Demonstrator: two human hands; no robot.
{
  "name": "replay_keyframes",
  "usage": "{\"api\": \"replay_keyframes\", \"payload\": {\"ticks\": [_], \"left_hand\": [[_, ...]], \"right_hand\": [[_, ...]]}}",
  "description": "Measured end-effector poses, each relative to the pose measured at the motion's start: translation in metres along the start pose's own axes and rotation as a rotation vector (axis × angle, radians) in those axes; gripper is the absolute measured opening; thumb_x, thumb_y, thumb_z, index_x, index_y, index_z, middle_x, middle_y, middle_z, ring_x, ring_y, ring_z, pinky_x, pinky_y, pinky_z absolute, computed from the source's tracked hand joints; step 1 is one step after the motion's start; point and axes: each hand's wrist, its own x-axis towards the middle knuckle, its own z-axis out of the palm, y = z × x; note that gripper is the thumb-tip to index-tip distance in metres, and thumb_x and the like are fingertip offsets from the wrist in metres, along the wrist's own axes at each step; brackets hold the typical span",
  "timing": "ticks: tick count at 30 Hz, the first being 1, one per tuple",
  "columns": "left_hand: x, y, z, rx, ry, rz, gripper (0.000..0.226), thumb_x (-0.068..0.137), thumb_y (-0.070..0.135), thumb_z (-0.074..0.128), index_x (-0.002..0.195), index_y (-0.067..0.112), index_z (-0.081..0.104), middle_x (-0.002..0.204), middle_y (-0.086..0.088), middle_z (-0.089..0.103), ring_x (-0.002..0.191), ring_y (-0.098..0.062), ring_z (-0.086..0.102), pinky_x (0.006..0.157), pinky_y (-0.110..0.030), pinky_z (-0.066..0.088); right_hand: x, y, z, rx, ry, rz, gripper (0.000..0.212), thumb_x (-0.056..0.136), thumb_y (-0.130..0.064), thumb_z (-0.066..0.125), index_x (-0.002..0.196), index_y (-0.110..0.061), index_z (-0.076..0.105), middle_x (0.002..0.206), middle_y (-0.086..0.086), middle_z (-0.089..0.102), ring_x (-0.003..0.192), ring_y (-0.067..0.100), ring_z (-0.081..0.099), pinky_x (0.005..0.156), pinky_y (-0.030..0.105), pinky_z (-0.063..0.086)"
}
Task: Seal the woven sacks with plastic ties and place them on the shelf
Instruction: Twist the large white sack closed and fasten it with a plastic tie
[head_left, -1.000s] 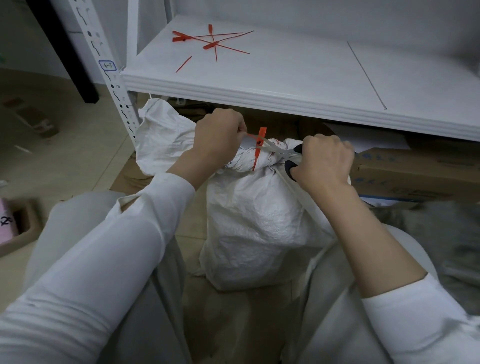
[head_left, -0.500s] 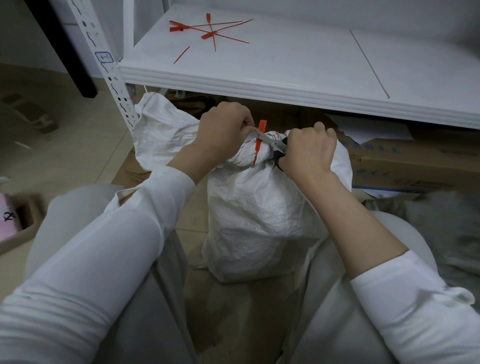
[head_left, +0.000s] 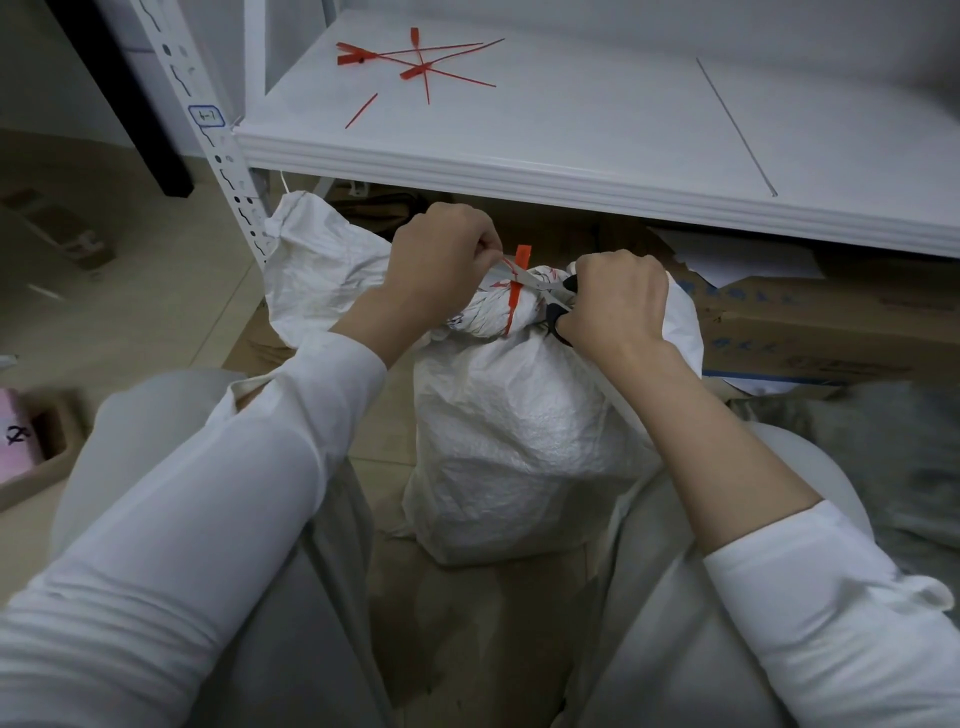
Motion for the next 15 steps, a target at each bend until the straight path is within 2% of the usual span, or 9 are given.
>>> {"api": "replay_keyframes", "payload": {"ticks": [4, 9, 12, 15], "left_hand": [[0.001, 0.001, 0.001, 0.019, -0.006, -0.005, 0.016, 0.094, 0.024, 0.059, 0.097, 0.015, 0.072, 0.1, 0.0, 0.069, 0.089, -0.017, 0.062, 0.068, -0.026, 0.04], [0.002, -0.001, 0.001, 0.02, -0.01, -0.035, 0.014, 0.093, 0.023, 0.059, 0.095, 0.016, 0.072, 0.098, 0.0, 0.069, 0.088, -0.02, 0.063, 0.074, -0.037, 0.053], [0.002, 0.002, -0.001, 0.002, -0.008, -0.02, 0.015, 0.093, 0.023, 0.06, 0.095, 0.015, 0.072, 0.098, 0.0, 0.069, 0.088, -0.018, 0.063, 0.071, -0.032, 0.049], [-0.002, 0.011, -0.002, 0.021, -0.01, 0.026, 0.017, 0.095, 0.026, 0.059, 0.098, 0.015, 0.072, 0.1, 0.0, 0.069, 0.09, -0.017, 0.062, 0.07, -0.026, 0.04]], "right_hand": [[0.0, 0.001, -0.003, 0.035, -0.02, 0.012, 0.025, 0.08, -0.03, 0.073, 0.074, -0.016, 0.053, 0.059, 0.0, 0.039, 0.064, 0.018, 0.047, 0.061, 0.03, 0.035], [-0.003, 0.0, -0.005, 0.057, -0.03, 0.013, 0.025, 0.08, -0.028, 0.073, 0.076, -0.014, 0.052, 0.061, 0.001, 0.038, 0.063, 0.018, 0.043, 0.059, 0.031, 0.032], [-0.002, 0.004, -0.002, 0.061, 0.004, -0.002, 0.024, 0.079, -0.027, 0.072, 0.074, -0.015, 0.051, 0.063, 0.0, 0.041, 0.062, 0.02, 0.041, 0.057, 0.03, 0.029], [-0.002, 0.006, 0.004, 0.077, 0.037, -0.007, 0.027, 0.076, -0.031, 0.071, 0.073, -0.015, 0.048, 0.072, 0.001, 0.046, 0.07, 0.021, 0.042, 0.06, 0.032, 0.029]]}}
